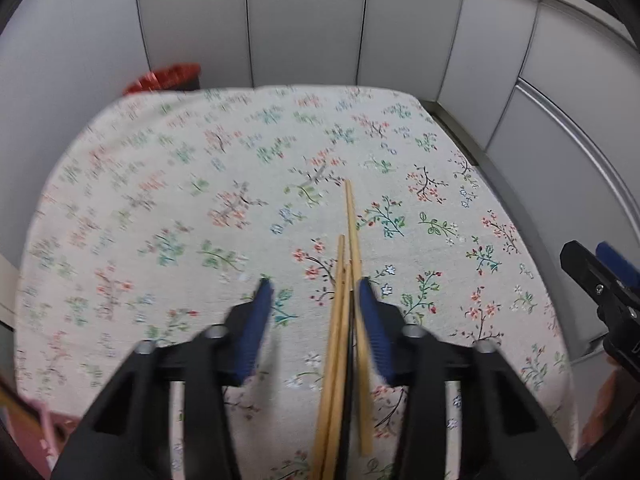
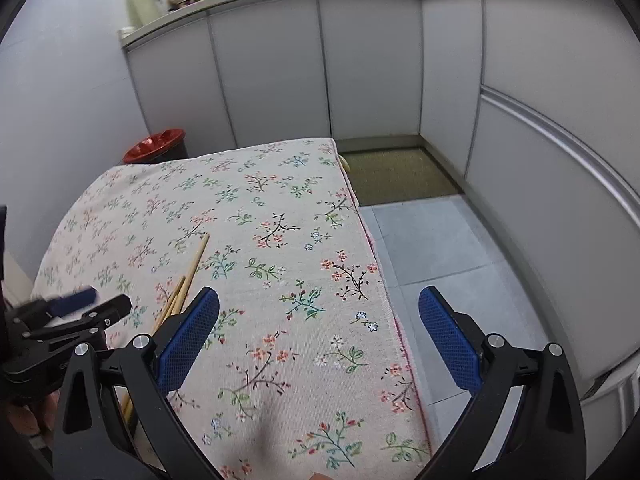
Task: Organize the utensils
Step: 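Move the left tool back to the pile and grasp a chopstick, then lift the grasped chopstick upright out of the pile with the left tool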
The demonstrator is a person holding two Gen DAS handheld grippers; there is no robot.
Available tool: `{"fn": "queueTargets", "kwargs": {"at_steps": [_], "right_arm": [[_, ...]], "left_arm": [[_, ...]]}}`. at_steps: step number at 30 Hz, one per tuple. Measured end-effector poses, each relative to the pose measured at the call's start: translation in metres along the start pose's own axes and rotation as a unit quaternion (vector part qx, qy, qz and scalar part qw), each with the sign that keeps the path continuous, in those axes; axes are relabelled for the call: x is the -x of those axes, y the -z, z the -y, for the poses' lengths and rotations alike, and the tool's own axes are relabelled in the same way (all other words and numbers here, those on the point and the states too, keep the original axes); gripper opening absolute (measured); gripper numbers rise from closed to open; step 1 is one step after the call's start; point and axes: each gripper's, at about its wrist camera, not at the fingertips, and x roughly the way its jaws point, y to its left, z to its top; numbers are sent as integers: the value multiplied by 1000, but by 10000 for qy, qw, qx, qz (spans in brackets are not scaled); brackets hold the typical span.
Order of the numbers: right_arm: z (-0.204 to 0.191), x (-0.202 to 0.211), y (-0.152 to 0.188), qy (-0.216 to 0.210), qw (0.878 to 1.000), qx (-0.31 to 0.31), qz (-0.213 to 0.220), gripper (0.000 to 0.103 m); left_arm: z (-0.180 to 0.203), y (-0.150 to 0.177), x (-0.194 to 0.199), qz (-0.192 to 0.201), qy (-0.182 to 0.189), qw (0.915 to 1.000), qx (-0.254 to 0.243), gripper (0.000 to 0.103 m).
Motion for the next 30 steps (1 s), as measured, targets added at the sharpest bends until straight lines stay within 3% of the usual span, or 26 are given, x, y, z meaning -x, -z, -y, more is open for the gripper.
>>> {"fn": "queueTargets", "kwargs": {"at_steps": [9,19,30], "right_arm": [[-4,-26,-5,-10,9998,139,-168,96],[-5,-36,-7,-48,9995,167,-268,96],[-12,-40,-6,-80,9994,186,-295,96]], "left_arm": [[-6,-16,-51,-488,290,9981,228,16],[-4,-28,-68,-570,282,9974,343,12],[4,-32,-63,-627,603,9949,513,12]]}}
